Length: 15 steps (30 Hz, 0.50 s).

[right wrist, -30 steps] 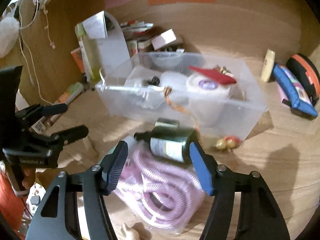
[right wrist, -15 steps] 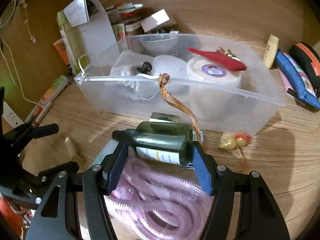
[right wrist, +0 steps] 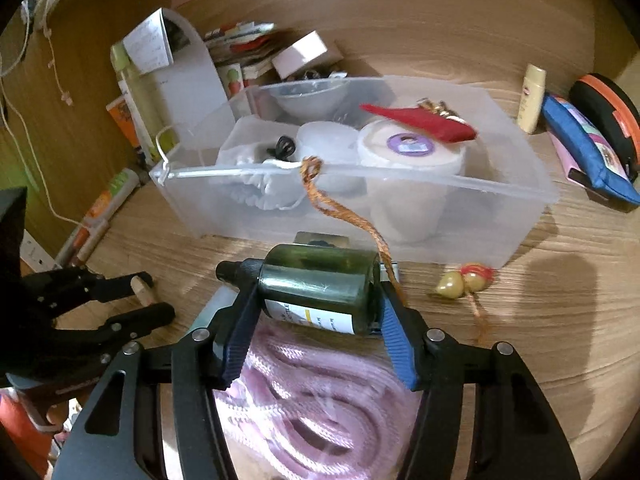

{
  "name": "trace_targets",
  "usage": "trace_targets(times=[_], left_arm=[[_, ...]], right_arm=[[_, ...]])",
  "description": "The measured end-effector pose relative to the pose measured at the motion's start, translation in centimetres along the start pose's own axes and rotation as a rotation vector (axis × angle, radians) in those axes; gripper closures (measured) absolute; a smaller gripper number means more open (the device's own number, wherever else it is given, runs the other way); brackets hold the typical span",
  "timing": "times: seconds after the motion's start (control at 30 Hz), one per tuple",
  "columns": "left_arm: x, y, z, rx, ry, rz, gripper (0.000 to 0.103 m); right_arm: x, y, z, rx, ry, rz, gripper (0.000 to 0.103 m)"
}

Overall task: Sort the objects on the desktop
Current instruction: 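Grasp the tan wooden peg with the left gripper while the right gripper lifts the bottle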

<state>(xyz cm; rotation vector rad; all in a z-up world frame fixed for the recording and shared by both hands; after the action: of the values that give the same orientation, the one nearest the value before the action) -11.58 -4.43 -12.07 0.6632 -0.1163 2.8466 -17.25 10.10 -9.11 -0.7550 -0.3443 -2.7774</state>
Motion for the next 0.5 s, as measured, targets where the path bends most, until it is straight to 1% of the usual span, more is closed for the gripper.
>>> trace_targets(times=[0.1, 0.37, 0.5], left_arm=[[0.5, -0.2, 0.6, -0.005, -0.021, 0.002, 0.064], [3.2, -1.6, 3.9, -0.034, -0.125, 0.007, 0.064], [4.5, -2.3, 5.0, -0.036, -0.161, -0.003, 0.064]], right_arm=[[0.1, -0.3, 1.3, 0.008, -0.026, -0.005, 0.048], [-0.1, -0.5, 4.8, 0.029, -0.095, 0.010, 0.048], [0.5, -0.8, 6.5, 0.011, -0.138, 0.022, 0.048]])
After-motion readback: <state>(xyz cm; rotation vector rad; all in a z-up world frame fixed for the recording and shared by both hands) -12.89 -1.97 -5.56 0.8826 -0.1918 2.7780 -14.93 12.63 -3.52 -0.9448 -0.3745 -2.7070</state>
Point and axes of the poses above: each gripper's, at about its wrist camera, not at the fingertips, and z roughly against the way its jaws point, y to its left, x to its top, the point moved 8 cm from there along -z, roughly the way its jaws point, and after that the axes turned 11 degrees about y, right-handed, at the moved point
